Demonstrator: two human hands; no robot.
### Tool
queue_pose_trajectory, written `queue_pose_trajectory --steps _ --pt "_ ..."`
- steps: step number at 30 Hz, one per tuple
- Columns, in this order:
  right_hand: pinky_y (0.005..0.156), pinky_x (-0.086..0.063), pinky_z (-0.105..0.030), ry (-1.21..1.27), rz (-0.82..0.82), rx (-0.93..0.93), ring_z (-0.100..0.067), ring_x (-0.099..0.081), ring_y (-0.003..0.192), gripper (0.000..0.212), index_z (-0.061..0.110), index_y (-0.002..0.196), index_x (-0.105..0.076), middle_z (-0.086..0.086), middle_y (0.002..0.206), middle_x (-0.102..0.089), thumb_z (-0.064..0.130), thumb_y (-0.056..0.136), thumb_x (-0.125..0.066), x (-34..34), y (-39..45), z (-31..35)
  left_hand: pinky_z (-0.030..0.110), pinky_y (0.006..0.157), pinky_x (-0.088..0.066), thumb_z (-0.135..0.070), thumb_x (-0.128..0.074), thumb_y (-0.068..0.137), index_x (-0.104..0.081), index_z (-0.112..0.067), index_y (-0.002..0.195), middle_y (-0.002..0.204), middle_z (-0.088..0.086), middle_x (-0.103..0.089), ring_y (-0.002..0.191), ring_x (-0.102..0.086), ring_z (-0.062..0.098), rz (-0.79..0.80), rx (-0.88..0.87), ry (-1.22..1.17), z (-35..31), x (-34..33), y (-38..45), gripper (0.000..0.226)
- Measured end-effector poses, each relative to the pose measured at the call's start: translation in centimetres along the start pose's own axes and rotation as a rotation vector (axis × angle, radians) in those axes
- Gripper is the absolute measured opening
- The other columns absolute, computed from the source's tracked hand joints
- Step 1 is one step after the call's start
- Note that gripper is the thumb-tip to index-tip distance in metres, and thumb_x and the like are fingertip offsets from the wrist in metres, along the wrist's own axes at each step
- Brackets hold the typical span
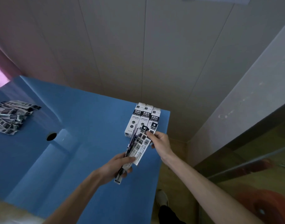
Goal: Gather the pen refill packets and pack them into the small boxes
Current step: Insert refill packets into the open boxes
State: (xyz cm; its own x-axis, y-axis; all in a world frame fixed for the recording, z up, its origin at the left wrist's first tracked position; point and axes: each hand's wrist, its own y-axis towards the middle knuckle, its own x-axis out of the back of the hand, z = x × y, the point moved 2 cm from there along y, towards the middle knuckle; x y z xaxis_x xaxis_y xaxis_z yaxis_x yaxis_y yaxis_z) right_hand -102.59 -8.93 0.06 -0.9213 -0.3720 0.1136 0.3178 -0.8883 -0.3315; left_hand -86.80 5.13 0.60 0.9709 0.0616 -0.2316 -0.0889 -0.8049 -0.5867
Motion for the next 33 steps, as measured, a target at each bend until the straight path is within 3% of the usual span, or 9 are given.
queue_pose_trajectory --steps 2,6,11,14,18,22,25,28,33 --pt "0.057 -0.045 -0.026 0.014 0.024 0.020 -0.021 -0.051 0.061 0.050 -0.010 0.080 -0.060 -0.013 0.068 -0.053 0.037 0.095 -0.072 0.5 1.0 0.8 0.025 0.051 -0.036 -0.023 -0.062 0.102 -0.054 -0.008 0.117 0.101 0.009 -0.070 0.062 -0.051 0.014 -0.004 0.003 0.028 -0.7 -0.2 0.8 0.023" --pt "0.067 -0.044 -0.039 0.069 0.098 -0.007 -0.027 -0.048 0.070 0.083 -0.018 0.090 -0.057 -0.014 0.077 -0.052 0.061 0.078 -0.078 1.4 3.8 1.3 0.026 0.052 -0.036 -0.028 -0.063 0.101 -0.054 -0.007 0.115 0.099 0.006 -0.071 0.064 -0.051 0.014 -0.016 0.017 0.058 -2.3 -0.6 2.3 0.027" --pt "0.059 -0.051 -0.027 0.067 0.094 0.004 -0.014 -0.057 0.058 0.042 -0.002 0.068 -0.067 -0.011 0.062 -0.062 0.030 0.093 -0.074 3.1 6.3 1.8 0.025 0.052 -0.042 -0.036 -0.058 0.104 -0.060 -0.008 0.117 0.106 0.008 -0.075 0.070 -0.058 0.015 -0.071 -0.007 0.121 -3.9 -1.0 4.3 0.031" --pt "0.058 -0.056 -0.027 0.116 0.020 -0.012 -0.010 -0.065 0.063 0.026 0.005 0.079 -0.076 -0.004 0.077 -0.076 0.024 0.096 -0.072 4.4 8.0 2.1 0.025 0.049 -0.042 -0.038 -0.058 0.103 -0.061 -0.004 0.111 0.097 0.010 -0.076 0.065 -0.061 0.017 -0.224 -0.019 0.149 -4.8 -0.7 5.7 0.035" --pt "0.064 -0.057 -0.032 0.174 -0.040 -0.029 -0.022 -0.068 0.077 0.021 0.008 0.090 -0.077 -0.019 0.094 -0.075 0.027 0.096 -0.072 6.2 10.8 2.9 0.027 0.048 -0.038 -0.030 -0.064 0.101 -0.059 -0.006 0.087 0.074 0.010 -0.064 0.056 -0.053 0.016 -0.430 -0.075 0.126 -6.1 0.6 7.3 0.028" --pt "0.068 -0.057 -0.029 0.246 -0.094 -0.040 -0.016 -0.070 0.078 0.019 0.008 0.099 -0.075 -0.009 0.087 -0.075 0.026 0.098 -0.069 8.4 13.7 4.6 0.025 0.045 -0.032 -0.027 -0.076 0.092 -0.048 -0.016 0.070 0.055 -0.002 -0.042 0.047 -0.035 0.014 -0.696 -0.193 0.070 -9.0 1.4 9.8 0.038" --pt "0.065 -0.056 -0.025 0.300 -0.113 -0.060 -0.012 -0.068 0.077 0.020 0.007 0.103 -0.073 -0.005 0.088 -0.073 0.026 0.099 -0.068 9.9 15.9 5.8 0.029 0.053 -0.032 -0.032 -0.085 0.082 -0.037 -0.022 0.058 0.051 -0.003 -0.035 0.051 -0.033 0.018 -0.862 -0.218 0.222 -11.2 2.5 12.5 0.054" --pt "0.065 -0.058 -0.024 0.342 -0.121 -0.090 -0.014 -0.068 0.079 0.016 0.009 0.101 -0.073 -0.005 0.090 -0.073 0.025 0.098 -0.069 10.8 17.6 6.4 0.029 0.057 -0.037 -0.040 -0.085 0.078 -0.039 -0.021 0.054 0.052 -0.003 -0.044 0.051 -0.043 0.018 -0.889 -0.142 0.471 -12.2 3.3 14.9 0.056" --pt "0.084 -0.062 -0.038 0.353 -0.091 -0.099 -0.022 -0.073 0.088 0.014 0.011 0.095 -0.074 -0.006 0.090 -0.078 0.023 0.098 -0.068 10.3 19.2 7.2 0.025 0.052 -0.037 -0.056 -0.086 0.072 -0.045 -0.020 0.060 0.059 -0.005 -0.057 0.054 -0.054 0.014 -0.853 0.017 0.701 -13.5 2.9 16.2 0.056"
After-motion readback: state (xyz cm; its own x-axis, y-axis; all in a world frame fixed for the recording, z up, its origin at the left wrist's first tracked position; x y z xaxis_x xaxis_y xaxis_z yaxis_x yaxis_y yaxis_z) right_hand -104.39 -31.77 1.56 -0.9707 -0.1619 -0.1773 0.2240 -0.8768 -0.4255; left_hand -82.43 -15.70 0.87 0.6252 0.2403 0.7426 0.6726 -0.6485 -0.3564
